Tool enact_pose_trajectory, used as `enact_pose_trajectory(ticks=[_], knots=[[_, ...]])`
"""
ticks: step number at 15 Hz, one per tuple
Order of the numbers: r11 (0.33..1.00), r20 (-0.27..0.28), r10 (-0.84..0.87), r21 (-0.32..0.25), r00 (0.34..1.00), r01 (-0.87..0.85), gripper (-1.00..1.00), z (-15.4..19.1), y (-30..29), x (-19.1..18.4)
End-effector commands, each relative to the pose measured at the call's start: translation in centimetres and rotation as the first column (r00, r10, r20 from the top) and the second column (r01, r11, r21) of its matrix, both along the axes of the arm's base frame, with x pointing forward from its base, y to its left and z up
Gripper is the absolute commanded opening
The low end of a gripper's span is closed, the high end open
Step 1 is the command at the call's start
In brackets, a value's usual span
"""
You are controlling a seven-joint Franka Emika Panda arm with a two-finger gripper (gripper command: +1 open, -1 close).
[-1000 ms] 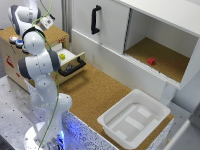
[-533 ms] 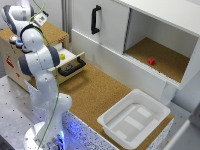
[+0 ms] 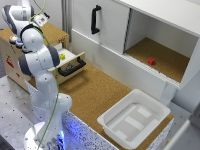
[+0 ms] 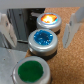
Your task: Push down the red button to turn off the red light
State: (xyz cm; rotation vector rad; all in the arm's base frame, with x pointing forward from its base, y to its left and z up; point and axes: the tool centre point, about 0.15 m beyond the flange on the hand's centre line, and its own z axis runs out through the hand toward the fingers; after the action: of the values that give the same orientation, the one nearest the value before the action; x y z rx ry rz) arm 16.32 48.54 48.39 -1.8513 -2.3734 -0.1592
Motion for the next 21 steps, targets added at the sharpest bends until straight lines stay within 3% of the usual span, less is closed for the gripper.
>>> enact_pose_trajectory(ticks=[1,3,5,11,12,17,21], knots=[[0.953,0.067,-0.046,-0.297,0.997,0.064,1.0,2.4,7.3,-0.1],[0.942,0.142,-0.045,-0.325,0.989,0.089,1.0,2.0,8.6,0.1],[0.941,0.16,-0.019,-0.332,0.987,0.072,1.0,2.1,10.1,0.5],[0.964,0.102,-0.018,-0.263,0.995,0.044,1.0,2.4,12.1,1.9],[0.968,0.102,-0.02,-0.248,0.995,0.045,-1.0,2.5,12.4,2.1],[0.978,0.113,-0.003,-0.207,0.994,0.026,-1.0,2.3,13.3,1.5],[0.974,0.111,0.02,-0.225,0.994,0.006,-1.0,1.1,13.6,0.3]])
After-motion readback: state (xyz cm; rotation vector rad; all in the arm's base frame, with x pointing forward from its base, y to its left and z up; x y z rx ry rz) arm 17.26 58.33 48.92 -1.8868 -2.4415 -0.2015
